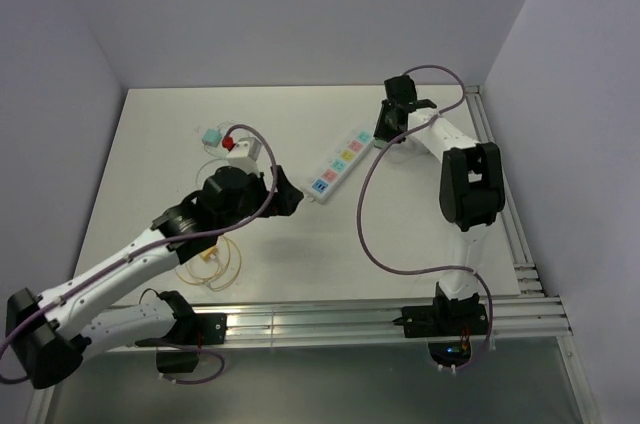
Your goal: Insert the plug
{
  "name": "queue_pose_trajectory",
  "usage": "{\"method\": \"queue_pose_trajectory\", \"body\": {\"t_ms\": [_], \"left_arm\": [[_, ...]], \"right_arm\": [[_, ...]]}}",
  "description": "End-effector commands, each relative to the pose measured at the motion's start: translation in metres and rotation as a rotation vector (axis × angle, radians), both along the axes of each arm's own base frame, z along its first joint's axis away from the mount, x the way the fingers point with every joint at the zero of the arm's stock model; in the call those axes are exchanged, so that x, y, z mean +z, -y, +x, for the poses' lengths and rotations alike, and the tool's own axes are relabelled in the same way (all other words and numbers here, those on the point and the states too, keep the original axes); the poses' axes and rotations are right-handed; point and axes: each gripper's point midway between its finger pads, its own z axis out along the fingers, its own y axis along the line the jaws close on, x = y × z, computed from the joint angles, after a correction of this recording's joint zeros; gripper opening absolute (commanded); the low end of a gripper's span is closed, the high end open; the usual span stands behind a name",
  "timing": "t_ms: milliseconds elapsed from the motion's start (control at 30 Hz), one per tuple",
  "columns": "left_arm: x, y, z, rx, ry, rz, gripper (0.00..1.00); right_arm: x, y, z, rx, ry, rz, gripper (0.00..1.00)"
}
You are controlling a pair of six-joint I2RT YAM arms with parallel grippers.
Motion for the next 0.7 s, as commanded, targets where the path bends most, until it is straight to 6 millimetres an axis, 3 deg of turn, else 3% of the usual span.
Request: {"method": "queue_pose_trajectory", "body": {"t_ms": [0,100,133,167,200,233,267,300,333,400,567,667], "left_arm": [[0.036,0.008,0.047,0.067,0.219,0.052,0.99],[0.027,0.025,0.073,0.048,0.3,0.134,0.99],[0.025,0.03,0.079,0.034,0.325,0.158,1.0],[0.018,0.043,0.088,-0.022,0.371,0.206,0.99],[0.011,0.052,0.091,-0.079,0.393,0.249,1.0],[0.003,0.068,0.086,-0.197,0.405,0.271,0.99],[-0.004,0.075,0.088,-0.251,0.407,0.314,0.99],[-0.016,0.089,0.095,-0.335,0.432,0.381,0.99],[-0.021,0.104,0.089,-0.45,0.469,0.377,0.99],[-0.04,0.115,0.106,-0.475,0.473,0.44,1.0],[-0.075,0.115,0.144,-0.453,0.427,0.533,0.99],[-0.076,0.117,0.155,-0.445,0.452,0.539,1.0]], "right_arm": [[0.077,0.0,0.002,0.008,0.161,0.038,0.0],[0.098,0.003,-0.013,-0.022,0.188,0.054,0.0],[0.091,0.003,-0.022,-0.022,0.176,0.066,0.0],[0.107,-0.003,-0.026,-0.02,0.222,0.116,0.0],[0.108,-0.003,-0.028,-0.026,0.233,0.126,0.0],[0.097,-0.007,-0.038,-0.019,0.21,0.158,0.0],[0.11,-0.015,-0.038,0.009,0.261,0.2,0.0],[0.108,-0.018,-0.041,0.026,0.264,0.22,0.0],[0.097,-0.021,-0.048,0.03,0.246,0.238,0.0],[0.101,-0.023,-0.051,0.039,0.274,0.256,0.0],[0.094,-0.022,-0.063,0.058,0.285,0.259,0.0],[0.093,-0.029,-0.069,0.089,0.298,0.298,0.0]]}}
